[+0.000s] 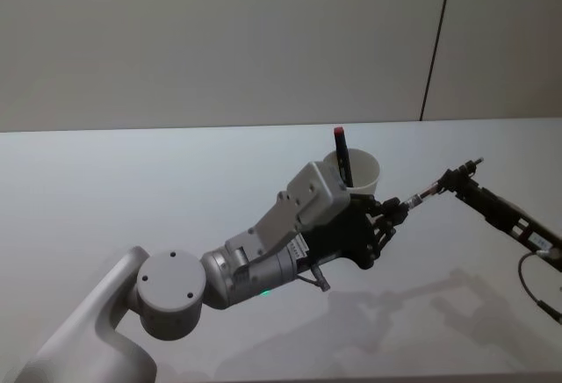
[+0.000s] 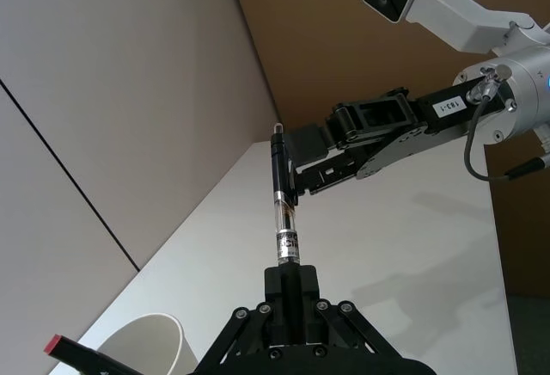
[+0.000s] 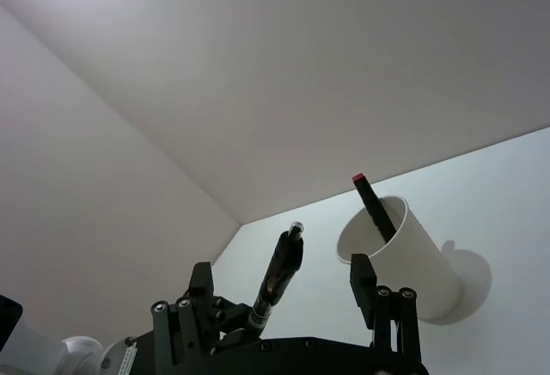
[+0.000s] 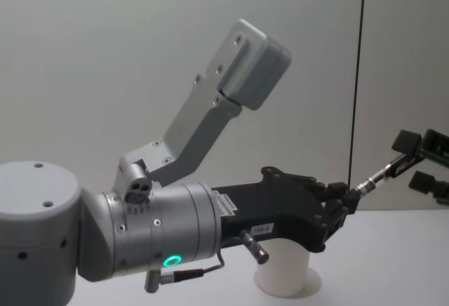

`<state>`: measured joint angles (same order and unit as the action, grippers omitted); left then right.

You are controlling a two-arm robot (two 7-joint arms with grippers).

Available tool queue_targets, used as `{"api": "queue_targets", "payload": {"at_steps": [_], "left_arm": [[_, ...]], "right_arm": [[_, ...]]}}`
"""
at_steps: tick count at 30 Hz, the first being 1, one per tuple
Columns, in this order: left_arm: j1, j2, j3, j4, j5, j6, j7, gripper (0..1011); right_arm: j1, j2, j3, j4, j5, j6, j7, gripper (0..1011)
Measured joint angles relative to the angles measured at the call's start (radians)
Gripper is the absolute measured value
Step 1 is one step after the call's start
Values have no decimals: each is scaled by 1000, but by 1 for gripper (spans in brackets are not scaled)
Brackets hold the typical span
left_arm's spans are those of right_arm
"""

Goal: Place the pen into the pen holder.

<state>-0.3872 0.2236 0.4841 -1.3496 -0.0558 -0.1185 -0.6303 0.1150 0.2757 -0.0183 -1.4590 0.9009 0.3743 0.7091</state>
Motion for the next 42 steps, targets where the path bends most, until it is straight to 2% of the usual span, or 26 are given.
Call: {"api": "queue_targets", "payload": {"at_steps": [11,20,22,24,26,35,39,40,42], "left_arm": [[0,0,0,0,0,0,0,127],[0,0,0,0,0,0,0,127],[0,0,0,0,0,0,0,127],[0,0,0,0,0,0,0,127],[0,0,0,0,0,0,0,127],[0,0,0,0,0,0,0,127],[0,0,0,0,0,0,0,127],[0,0,0,0,0,0,0,127],[0,0,0,0,0,0,0,127]], "right_arm": [[-8,-16,-17,7,56,-27,-33,1002],[-10,-24,-29,17,80,-44,-49,1002],[-10,-25,-32,20,86,-49,-52,973],[-10,-26,-34,22,90,-51,-55,907],[-10,-29,-38,24,99,-54,-58,890],[-4,-37,-49,28,143,-58,-77,622],[-1,-41,-53,27,164,-58,-85,447],[0,-42,-54,27,169,-58,-87,447],[2,-44,-57,25,180,-58,-93,363]]}}
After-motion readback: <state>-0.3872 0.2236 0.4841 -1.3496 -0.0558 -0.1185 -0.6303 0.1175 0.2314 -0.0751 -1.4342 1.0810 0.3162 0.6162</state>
